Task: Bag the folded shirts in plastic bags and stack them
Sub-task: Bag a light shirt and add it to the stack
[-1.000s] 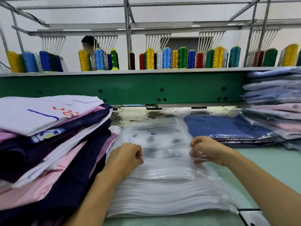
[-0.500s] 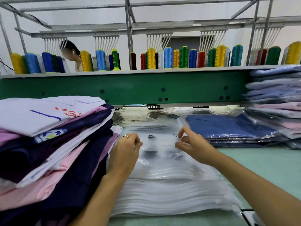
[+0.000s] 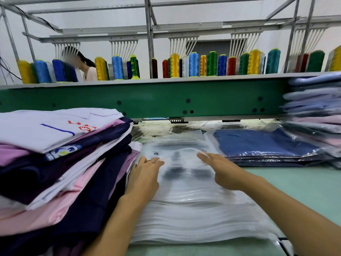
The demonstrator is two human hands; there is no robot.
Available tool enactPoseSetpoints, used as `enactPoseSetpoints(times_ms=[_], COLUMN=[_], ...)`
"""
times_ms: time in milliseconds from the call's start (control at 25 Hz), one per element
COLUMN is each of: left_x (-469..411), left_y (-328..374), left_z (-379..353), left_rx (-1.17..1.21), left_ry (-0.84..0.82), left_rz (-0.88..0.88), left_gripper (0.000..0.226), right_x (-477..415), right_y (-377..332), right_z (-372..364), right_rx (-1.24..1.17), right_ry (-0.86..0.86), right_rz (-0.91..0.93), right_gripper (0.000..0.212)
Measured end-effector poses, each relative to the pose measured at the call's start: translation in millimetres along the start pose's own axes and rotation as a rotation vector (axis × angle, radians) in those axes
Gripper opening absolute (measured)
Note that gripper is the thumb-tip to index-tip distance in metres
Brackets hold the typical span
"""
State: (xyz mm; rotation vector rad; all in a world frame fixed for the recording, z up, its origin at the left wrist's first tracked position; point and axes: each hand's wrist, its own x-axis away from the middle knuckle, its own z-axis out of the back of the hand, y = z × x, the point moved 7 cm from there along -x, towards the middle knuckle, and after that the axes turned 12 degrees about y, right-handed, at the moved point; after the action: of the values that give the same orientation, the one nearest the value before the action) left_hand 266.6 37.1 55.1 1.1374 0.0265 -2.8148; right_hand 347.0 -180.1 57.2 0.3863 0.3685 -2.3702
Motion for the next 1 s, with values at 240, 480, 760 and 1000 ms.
enactPoseSetpoints(times_ms=[240, 480, 760, 1000], left_x=[-6, -3, -4, 16], left_y=[-4, 0, 2, -15], left_z=[27, 12, 21, -27], left_rx=[-0.053, 0.132, 0.426, 0.16], left_ry=[0.239, 0.051, 0.171, -0.299], left_rz=[0.065, -0.036, 0.027, 0.057], left_gripper=[0.082, 0.04, 0.047, 0.052], right_x=[-7, -1, -7, 2], right_y=[3, 11, 11, 29], right_z=[36, 55, 40, -1], right_rx=[-0.134, -0.129, -0.14, 0.083], right_ry=[0.379, 0.438, 0.365, -0.079], right_rz=[-0.088, 0.053, 0.047, -0.019], right_gripper=[0.088, 0.05, 0.095, 0.092])
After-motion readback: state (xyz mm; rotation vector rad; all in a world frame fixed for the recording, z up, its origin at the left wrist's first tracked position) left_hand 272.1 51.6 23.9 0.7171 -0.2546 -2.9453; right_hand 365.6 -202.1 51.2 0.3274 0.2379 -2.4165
